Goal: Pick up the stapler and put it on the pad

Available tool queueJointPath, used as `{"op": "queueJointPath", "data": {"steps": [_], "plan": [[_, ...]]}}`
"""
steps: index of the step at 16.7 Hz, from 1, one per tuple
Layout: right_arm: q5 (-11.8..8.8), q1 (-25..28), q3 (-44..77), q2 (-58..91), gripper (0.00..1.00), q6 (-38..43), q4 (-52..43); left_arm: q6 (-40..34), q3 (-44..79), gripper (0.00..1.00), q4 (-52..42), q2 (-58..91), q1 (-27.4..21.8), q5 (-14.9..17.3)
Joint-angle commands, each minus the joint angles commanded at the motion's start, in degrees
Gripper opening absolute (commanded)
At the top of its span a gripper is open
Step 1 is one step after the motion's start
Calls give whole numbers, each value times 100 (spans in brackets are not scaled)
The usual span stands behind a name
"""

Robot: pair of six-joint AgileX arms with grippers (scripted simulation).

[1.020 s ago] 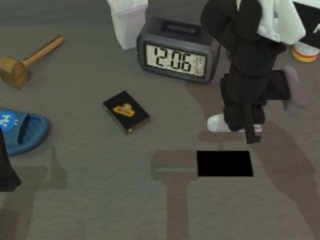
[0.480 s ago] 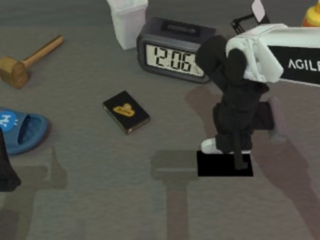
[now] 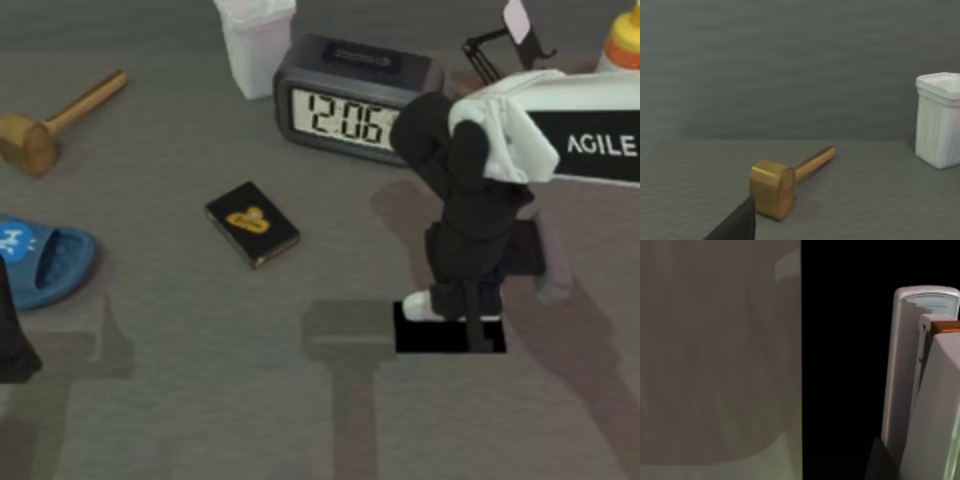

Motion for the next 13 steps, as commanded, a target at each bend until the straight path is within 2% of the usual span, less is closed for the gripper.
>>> {"op": "queueJointPath", "data": {"steps": [11, 13], "plan": [[0, 0, 0, 0, 98, 0, 0, 0, 0, 100, 0, 0, 0, 0], [0, 0, 0, 0, 100, 0, 0, 0, 0, 100, 0, 0, 0, 0]]}}
